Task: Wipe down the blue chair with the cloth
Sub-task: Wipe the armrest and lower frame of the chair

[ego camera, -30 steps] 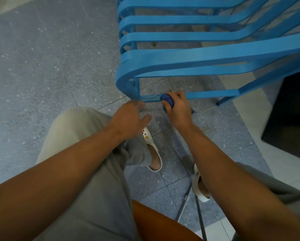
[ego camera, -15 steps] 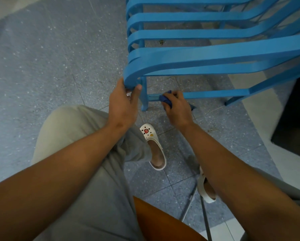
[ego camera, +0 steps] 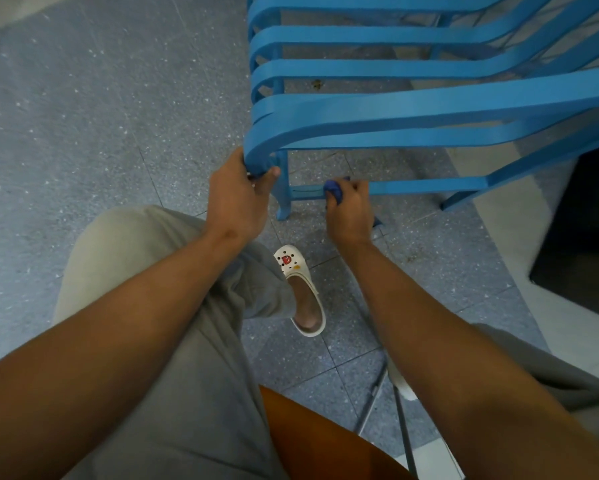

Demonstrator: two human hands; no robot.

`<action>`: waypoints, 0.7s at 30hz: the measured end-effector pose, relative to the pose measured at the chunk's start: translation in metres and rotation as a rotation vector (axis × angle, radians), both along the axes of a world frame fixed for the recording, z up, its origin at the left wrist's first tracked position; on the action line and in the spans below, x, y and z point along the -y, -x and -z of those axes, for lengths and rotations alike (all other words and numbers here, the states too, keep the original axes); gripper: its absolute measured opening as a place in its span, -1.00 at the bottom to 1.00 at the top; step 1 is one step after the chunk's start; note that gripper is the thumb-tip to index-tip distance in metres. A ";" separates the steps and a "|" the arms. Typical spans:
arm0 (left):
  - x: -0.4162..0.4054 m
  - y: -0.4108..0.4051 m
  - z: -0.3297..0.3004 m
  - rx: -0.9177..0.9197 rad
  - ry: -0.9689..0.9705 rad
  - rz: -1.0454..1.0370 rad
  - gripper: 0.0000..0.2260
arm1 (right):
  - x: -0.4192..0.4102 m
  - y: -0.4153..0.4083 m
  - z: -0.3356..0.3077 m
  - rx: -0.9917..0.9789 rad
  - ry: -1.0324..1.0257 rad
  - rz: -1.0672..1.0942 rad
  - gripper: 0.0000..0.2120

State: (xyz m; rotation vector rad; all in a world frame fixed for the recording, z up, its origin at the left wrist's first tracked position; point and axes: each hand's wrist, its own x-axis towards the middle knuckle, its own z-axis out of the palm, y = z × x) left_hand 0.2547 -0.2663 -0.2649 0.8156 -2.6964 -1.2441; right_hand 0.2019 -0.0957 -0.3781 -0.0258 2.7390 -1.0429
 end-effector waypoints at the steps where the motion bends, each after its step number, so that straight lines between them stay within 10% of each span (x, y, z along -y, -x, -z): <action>1: 0.001 0.000 0.000 0.010 0.012 0.001 -0.68 | 0.002 0.000 -0.001 -0.006 -0.012 -0.061 -0.80; 5: 0.003 0.001 0.001 0.020 0.022 0.019 -0.70 | -0.030 0.020 -0.003 -0.015 -0.095 -0.229 -0.74; 13: -0.001 0.004 0.004 0.032 0.037 0.019 -0.69 | -0.044 0.030 0.007 0.020 -0.035 0.177 -0.84; 21: 0.001 0.004 0.002 0.045 0.022 0.033 -0.68 | 0.000 0.015 -0.007 -0.034 0.021 -0.185 -0.71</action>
